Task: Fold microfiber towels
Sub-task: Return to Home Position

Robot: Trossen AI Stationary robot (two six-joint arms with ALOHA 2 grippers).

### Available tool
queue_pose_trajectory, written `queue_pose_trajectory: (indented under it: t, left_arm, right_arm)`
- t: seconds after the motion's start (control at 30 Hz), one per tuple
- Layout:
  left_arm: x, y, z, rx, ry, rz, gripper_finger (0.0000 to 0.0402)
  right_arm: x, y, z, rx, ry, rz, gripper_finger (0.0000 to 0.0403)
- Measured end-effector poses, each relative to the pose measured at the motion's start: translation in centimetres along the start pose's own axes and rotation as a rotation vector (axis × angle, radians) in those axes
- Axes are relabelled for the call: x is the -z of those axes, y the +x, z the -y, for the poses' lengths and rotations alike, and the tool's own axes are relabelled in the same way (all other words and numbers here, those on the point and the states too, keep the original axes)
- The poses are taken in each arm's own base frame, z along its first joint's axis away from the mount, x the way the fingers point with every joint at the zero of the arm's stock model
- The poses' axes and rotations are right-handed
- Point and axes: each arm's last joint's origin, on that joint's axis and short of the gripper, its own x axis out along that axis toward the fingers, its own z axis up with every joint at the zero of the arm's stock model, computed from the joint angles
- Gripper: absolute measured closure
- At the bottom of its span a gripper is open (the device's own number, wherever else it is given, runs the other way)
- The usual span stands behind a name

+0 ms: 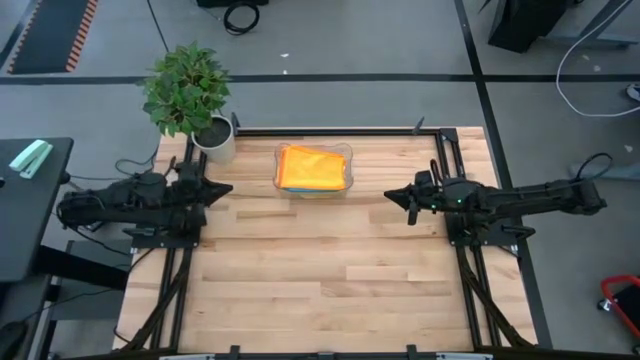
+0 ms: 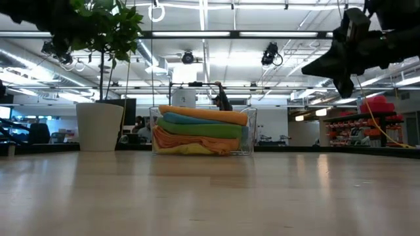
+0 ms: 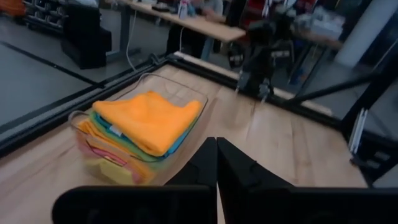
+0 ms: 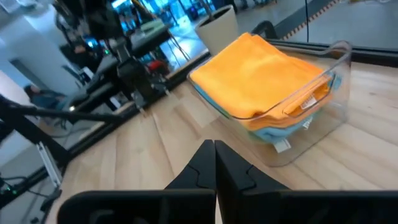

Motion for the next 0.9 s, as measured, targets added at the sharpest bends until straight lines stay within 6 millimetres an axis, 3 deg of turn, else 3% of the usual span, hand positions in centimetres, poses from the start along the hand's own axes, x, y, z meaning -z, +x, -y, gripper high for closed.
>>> queue_pose_trajectory:
  t: [0.47,0.7,0.9]
  left_arm:
    - [7.6,3.1,-1.4,0.099,-0.074,0.128,0.0397]
    - [9.2,3.8,-1.6,0.092,-0.086,0.09,0.0395]
    - [9.2,3.8,-1.6,0.098,-0.085,0.09,0.0392]
  right_arm:
    - [2.9,-0.8,2.0,-0.016,0.078,0.034,0.0401]
    - [3.6,-0.9,2.4,-0.009,0.035,0.012,0.0401]
    - [3.8,-0.9,2.5,0.002,-0.002,-0.01,0.0401]
